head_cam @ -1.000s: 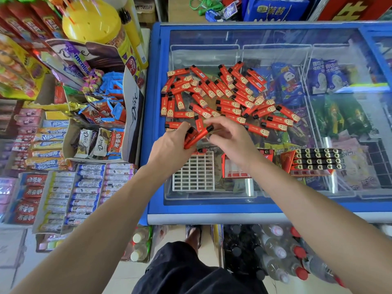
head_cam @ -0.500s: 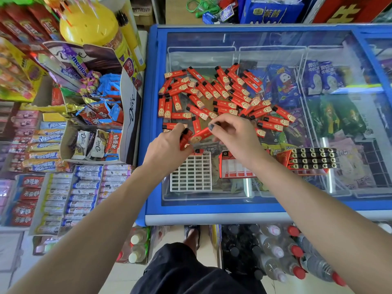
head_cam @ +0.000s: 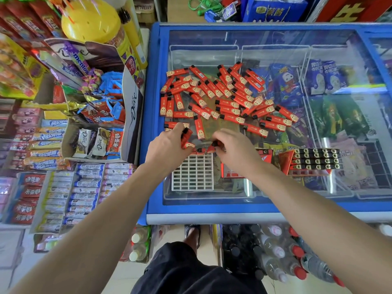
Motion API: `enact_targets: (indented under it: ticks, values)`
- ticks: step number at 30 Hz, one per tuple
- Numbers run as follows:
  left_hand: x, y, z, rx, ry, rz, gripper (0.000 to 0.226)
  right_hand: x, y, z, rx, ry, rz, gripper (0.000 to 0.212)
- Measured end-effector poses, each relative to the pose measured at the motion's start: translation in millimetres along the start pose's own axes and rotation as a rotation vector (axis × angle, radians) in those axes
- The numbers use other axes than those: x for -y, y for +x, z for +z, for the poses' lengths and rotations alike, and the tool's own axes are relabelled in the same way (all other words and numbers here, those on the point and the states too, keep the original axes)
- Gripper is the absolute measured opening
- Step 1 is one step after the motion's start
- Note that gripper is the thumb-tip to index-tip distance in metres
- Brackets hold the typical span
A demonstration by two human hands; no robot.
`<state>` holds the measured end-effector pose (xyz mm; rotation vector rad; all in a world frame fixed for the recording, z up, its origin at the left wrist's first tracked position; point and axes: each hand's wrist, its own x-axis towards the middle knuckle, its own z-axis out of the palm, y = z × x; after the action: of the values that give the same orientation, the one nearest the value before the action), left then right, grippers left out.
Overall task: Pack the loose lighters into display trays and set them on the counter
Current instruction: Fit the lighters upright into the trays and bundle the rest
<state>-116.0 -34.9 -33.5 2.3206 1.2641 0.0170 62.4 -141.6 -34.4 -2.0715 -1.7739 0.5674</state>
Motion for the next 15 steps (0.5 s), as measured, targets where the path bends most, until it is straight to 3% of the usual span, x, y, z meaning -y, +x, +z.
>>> enact_targets:
  ticks: [15]
  values:
    - [1.9, 1.1, 2.9, -0.004, -0.013, -0.002, 0.035, 7.1, 5.7, 12.8, 0.07, -0.129, -0.019, 0.012]
